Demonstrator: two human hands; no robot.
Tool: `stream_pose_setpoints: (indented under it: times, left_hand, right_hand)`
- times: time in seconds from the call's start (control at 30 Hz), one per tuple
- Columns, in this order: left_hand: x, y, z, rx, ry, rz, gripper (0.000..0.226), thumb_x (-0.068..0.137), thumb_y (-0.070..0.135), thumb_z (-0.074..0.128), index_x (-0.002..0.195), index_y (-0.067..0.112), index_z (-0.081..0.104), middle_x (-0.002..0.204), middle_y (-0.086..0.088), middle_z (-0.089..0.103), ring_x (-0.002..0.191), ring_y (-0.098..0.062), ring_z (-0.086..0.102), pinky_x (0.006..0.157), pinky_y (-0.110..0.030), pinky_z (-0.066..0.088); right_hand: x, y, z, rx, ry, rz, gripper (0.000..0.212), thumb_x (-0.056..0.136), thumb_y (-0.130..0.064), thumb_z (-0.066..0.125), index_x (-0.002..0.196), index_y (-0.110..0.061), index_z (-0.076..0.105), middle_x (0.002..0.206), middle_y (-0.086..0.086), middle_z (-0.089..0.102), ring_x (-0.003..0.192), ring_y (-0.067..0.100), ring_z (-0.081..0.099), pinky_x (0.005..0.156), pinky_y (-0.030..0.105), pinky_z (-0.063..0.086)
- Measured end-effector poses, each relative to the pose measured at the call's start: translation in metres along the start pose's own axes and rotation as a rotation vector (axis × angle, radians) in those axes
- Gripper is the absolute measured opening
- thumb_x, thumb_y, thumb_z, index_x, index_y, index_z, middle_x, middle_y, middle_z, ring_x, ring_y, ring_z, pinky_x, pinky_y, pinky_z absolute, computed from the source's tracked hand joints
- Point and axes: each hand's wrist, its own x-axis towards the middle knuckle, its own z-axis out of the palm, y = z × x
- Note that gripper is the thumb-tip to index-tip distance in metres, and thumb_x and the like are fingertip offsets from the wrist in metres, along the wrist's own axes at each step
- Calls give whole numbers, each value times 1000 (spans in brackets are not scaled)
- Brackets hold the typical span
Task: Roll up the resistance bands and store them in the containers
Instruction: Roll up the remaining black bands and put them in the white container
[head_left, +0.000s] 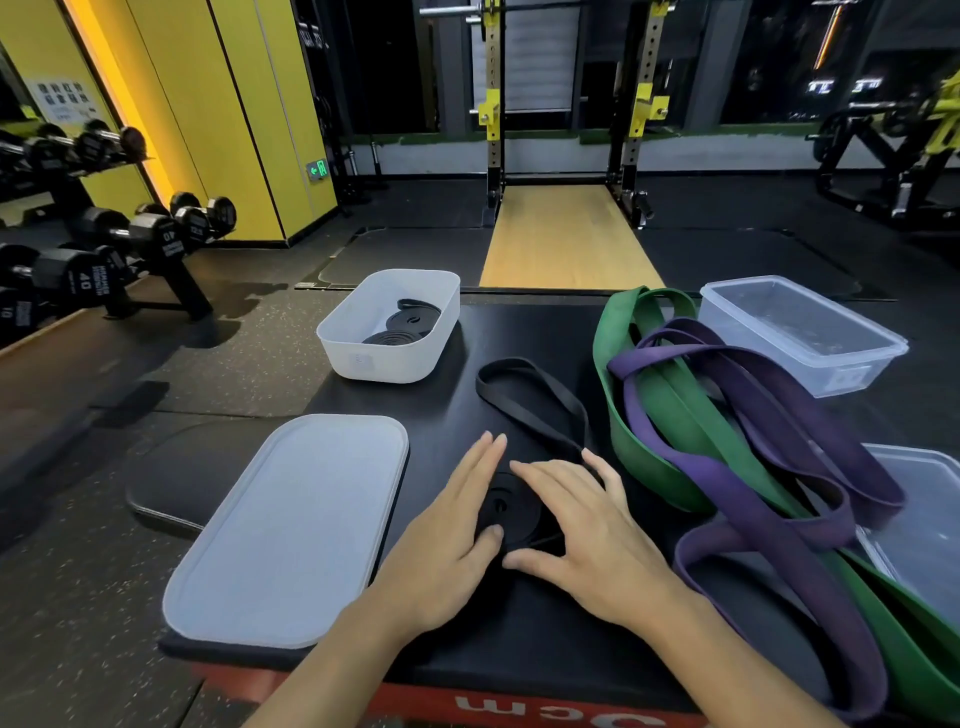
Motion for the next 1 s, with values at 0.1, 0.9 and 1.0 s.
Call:
stream_pose_setpoints:
  times: [0.1, 0.9, 1.0]
  left_hand:
    - [2, -2, 5, 14, 130, -26, 82, 94, 25, 63, 160, 47, 18, 156, 39, 12, 142, 18, 22, 102, -5, 29]
    - [2, -15, 10, 28, 192, -34, 56, 88, 54, 67, 142, 42, 56, 142, 31, 51, 138, 5, 41, 115, -25, 37]
    - [3, -15, 9, 12, 205, -41, 52, 84, 57, 68, 134, 43, 61, 138, 32, 54, 136, 4, 43, 113, -26, 39]
  right_hand:
    - [-1, -1, 3, -16, 74, 24, 91, 80, -80, 58, 151, -25, 47, 136, -18, 52, 134, -1, 43, 128, 39, 5]
    - [3, -6, 4, -44, 54, 167, 79, 71, -88, 56, 127, -33, 61, 102, -22, 50, 106, 1, 53, 127, 38, 4]
    - [2, -9, 1, -33, 17, 171, 78, 74, -86, 56, 131, -34, 52, 129, -24, 49, 130, -3, 43, 127, 39, -1]
